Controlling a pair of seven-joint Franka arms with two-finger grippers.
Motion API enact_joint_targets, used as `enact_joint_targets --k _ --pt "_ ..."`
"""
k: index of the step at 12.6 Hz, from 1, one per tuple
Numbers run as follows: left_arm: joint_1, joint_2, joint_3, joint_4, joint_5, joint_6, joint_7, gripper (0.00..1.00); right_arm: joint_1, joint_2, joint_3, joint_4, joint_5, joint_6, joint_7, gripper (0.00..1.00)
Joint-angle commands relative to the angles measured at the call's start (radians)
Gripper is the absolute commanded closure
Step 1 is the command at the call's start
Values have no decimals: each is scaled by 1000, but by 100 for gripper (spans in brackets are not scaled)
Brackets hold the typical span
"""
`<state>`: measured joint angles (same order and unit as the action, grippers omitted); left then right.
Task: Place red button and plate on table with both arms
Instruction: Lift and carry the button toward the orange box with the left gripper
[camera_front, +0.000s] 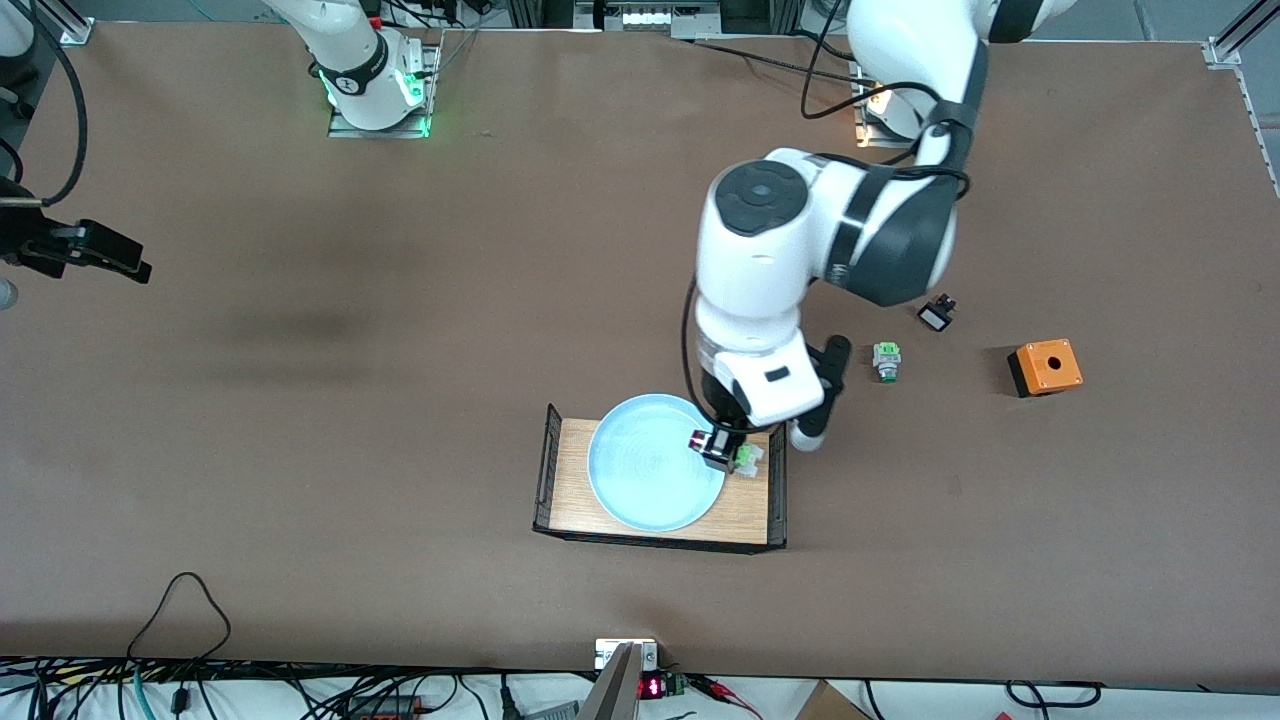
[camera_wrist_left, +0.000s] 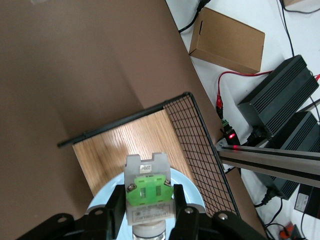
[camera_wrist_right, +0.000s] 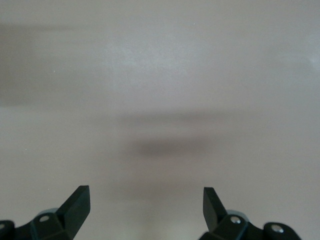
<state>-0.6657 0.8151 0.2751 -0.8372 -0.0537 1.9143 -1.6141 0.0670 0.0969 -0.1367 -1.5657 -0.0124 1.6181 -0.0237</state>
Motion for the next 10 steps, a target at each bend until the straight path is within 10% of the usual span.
enact_joint_targets --k 1,10 --pt "78 -69 -4 -60 -93 -78 240 100 -1 6 6 9 3 5 -16 0" --pt "314 -192 -4 -387 -260 -86 932 100 190 9 22 4 11 -1 448 0"
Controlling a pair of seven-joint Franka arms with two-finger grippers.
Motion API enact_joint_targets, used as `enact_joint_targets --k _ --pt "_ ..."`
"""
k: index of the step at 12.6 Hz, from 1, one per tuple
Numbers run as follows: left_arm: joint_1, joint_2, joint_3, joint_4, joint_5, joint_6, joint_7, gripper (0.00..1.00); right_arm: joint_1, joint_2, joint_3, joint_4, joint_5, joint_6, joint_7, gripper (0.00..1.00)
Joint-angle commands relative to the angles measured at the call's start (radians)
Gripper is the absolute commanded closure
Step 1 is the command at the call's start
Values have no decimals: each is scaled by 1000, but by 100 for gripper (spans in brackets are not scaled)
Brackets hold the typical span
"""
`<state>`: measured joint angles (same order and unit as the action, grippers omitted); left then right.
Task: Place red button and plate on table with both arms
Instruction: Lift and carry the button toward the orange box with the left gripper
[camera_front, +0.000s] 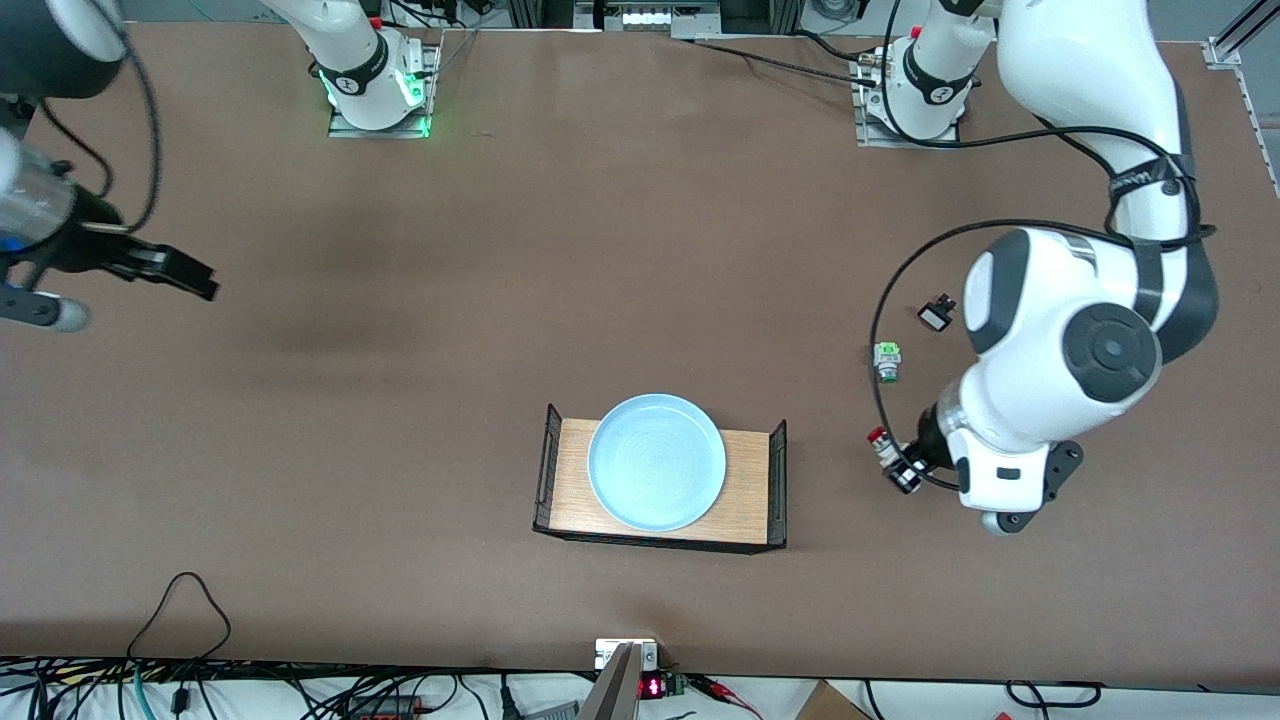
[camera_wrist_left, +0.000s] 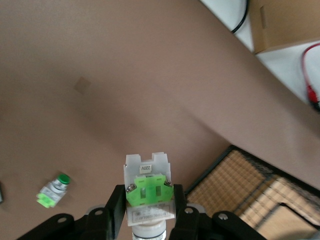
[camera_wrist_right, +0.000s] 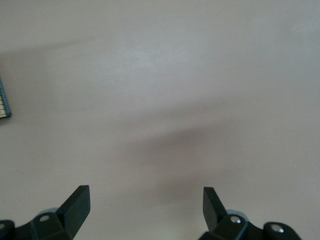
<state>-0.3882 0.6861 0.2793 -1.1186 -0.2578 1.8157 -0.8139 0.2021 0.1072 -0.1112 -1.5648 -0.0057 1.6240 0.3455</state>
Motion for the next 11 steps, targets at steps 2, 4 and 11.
enact_joint_targets --k 2,4,11 --pt "86 -63 -8 -157 -95 13 298 99 135 0 -4 5 19 -3 171 0" --pt "124 -62 -8 -200 -103 22 407 99 193 25 -2 6 53 17 231 0" --pt "219 -33 -8 -469 -184 319 875 99 379 158 -2 67 66 144 522 0"
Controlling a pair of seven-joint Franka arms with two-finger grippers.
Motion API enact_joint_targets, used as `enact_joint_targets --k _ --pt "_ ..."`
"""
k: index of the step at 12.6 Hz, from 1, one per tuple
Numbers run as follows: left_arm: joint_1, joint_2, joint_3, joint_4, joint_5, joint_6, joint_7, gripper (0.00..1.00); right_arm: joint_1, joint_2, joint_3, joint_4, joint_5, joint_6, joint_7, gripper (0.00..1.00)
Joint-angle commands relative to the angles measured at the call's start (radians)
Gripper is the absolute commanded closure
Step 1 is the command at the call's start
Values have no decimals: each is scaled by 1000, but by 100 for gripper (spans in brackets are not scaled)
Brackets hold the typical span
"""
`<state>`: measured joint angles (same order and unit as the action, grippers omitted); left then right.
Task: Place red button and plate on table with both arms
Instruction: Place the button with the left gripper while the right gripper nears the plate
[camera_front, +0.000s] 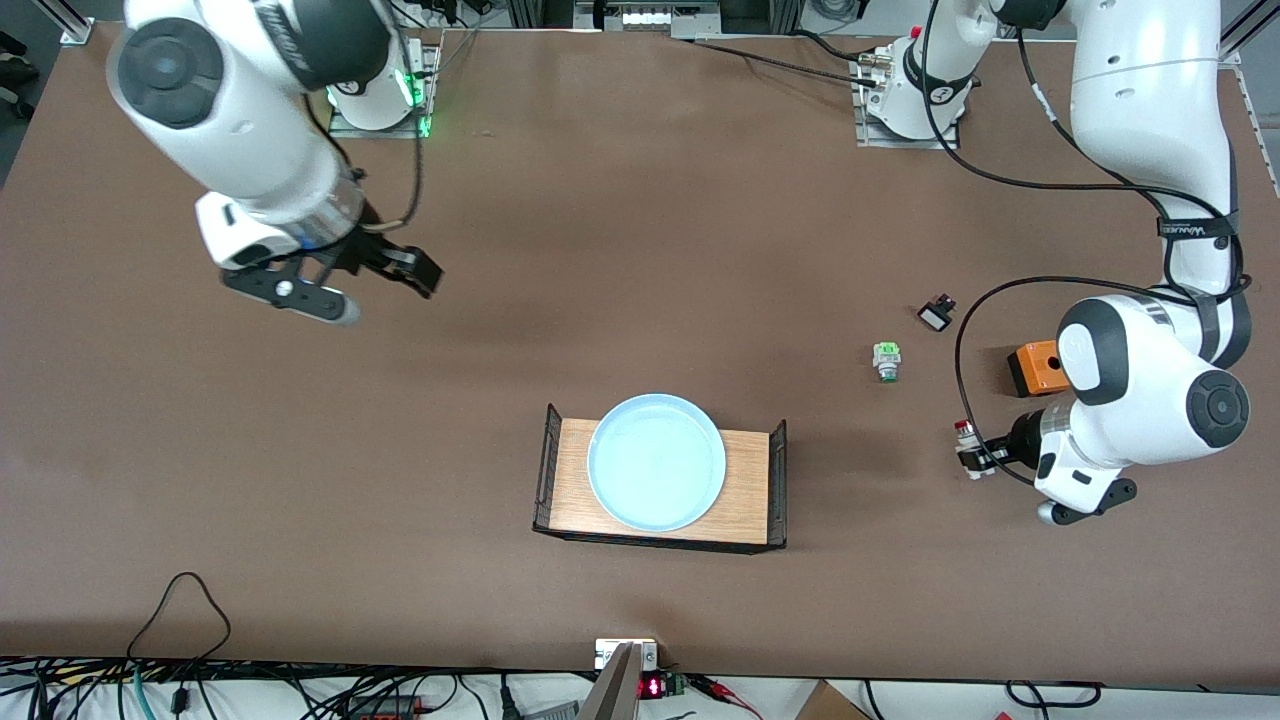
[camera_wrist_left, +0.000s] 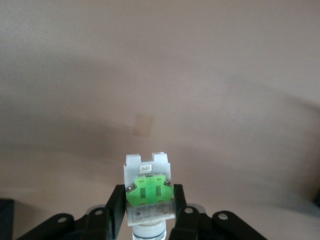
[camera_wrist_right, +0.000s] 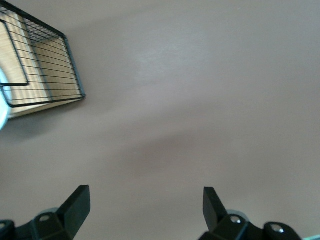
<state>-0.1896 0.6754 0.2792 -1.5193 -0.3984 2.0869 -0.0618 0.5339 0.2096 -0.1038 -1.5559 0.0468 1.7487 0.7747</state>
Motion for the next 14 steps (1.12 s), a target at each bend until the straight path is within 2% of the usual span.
enact_joint_targets --k 1,2,4,9,11,14 --pt "24 -2 -8 -70 -48 56 163 99 72 76 -10 71 13 32 148 0" --pt "35 16 -8 -70 -48 67 206 99 95 86 -10 73 22 58 200 0" --pt "44 39 -8 -73 -49 78 275 99 112 112 -11 73 94 113 331 0" --pt "44 72 -11 -84 -71 110 352 96 170 200 -14 97 105 276 500 0" --pt "44 78 -11 -84 -79 111 361 87 181 296 -16 195 104 296 593 0" --pt "44 76 -11 -81 -80 110 359 60 186 364 -19 270 103 307 621 0"
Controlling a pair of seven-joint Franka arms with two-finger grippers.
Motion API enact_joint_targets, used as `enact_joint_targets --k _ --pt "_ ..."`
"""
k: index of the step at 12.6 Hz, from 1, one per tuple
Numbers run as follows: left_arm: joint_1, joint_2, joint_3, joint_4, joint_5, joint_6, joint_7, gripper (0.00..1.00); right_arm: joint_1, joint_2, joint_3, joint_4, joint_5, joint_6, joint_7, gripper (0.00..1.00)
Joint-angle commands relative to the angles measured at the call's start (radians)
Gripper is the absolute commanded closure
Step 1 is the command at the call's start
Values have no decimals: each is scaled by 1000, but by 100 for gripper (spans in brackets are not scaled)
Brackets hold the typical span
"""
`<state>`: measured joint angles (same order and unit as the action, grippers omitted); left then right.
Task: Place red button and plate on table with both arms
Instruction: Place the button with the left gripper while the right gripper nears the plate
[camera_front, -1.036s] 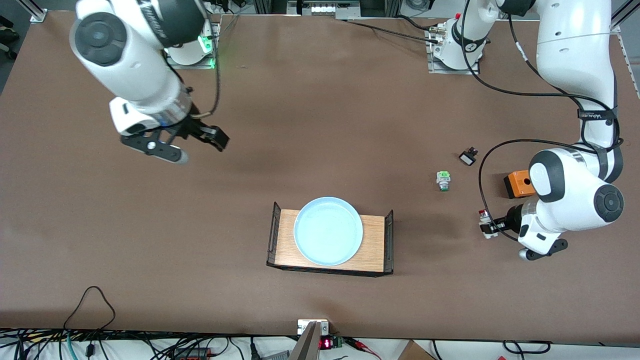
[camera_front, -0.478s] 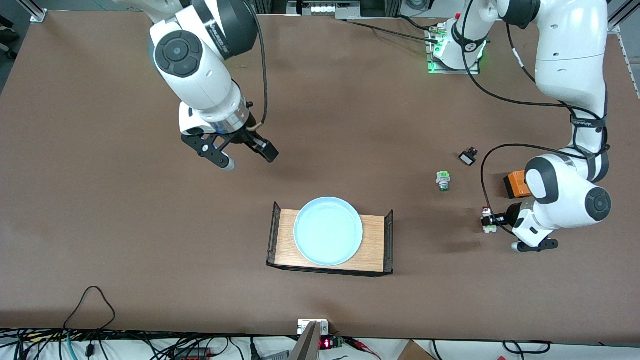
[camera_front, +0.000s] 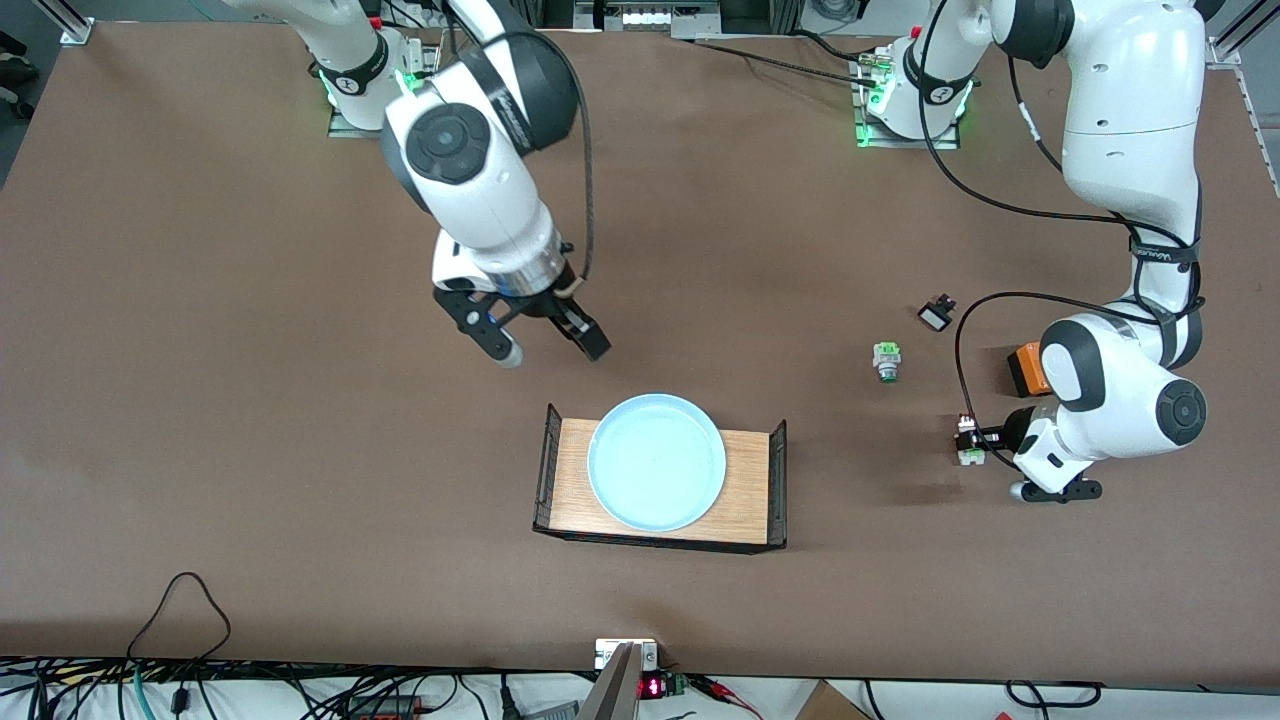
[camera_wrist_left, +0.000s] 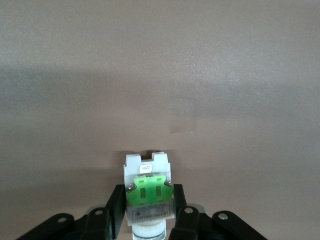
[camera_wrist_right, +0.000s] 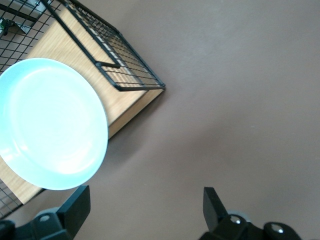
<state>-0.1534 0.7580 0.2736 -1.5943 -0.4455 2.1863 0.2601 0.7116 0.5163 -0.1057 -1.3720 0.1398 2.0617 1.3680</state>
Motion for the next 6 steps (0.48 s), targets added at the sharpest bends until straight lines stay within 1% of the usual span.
enact_joint_targets --k 1,3,6 --pt "8 -8 -5 -4 -33 7 38 39 3 66 -17 87 11 26 28 0" --pt "6 -15 -4 0 -32 3 34 0 -4 100 -17 91 12 93 28 0" --pt "-5 -49 1 4 -16 1 18 0 -3 149 -17 91 11 205 68 0"
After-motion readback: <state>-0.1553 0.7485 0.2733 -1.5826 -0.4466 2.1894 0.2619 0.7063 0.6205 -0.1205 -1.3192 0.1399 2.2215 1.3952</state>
